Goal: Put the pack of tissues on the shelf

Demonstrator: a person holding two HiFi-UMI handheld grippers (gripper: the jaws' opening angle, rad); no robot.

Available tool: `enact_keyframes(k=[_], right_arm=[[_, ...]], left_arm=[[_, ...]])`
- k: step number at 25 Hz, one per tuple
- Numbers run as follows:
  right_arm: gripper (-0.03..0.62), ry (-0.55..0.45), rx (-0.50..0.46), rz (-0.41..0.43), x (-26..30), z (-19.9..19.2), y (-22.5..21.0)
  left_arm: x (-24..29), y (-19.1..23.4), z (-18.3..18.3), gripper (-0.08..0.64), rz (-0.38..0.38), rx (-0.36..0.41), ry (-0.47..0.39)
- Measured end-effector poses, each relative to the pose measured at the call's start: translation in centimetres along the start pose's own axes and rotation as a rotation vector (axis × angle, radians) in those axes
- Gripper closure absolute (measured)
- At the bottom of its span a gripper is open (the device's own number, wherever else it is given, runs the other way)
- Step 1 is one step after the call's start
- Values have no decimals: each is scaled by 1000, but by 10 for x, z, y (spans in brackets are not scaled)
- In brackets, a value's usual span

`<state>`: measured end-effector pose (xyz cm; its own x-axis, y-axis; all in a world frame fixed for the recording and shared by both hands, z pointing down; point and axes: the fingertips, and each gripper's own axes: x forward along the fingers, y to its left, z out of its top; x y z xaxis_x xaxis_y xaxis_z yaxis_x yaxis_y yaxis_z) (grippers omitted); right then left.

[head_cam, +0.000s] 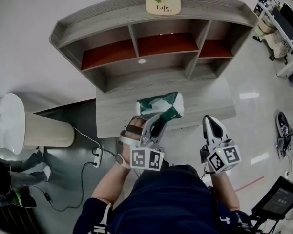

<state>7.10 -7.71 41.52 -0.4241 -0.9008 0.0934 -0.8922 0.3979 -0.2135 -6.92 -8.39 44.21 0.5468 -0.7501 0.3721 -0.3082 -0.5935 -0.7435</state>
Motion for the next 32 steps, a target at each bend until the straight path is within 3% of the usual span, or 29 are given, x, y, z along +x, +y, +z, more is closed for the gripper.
enact_keyframes(k=[10,15,23,32], right_arm=[[589,-28,-45,-25,31,19,-1],[589,-29,-41,-14,41,21,-6],[589,-46,-39,46,62,31,-29],[589,-22,-118,118,99,45,-61]], left_arm=[[15,31,-5,460,-4,66,-50],[21,40,-4,460,-10,36,-52],[41,55,8,460,15,55,-16],[78,89,13,460,65,88,19]])
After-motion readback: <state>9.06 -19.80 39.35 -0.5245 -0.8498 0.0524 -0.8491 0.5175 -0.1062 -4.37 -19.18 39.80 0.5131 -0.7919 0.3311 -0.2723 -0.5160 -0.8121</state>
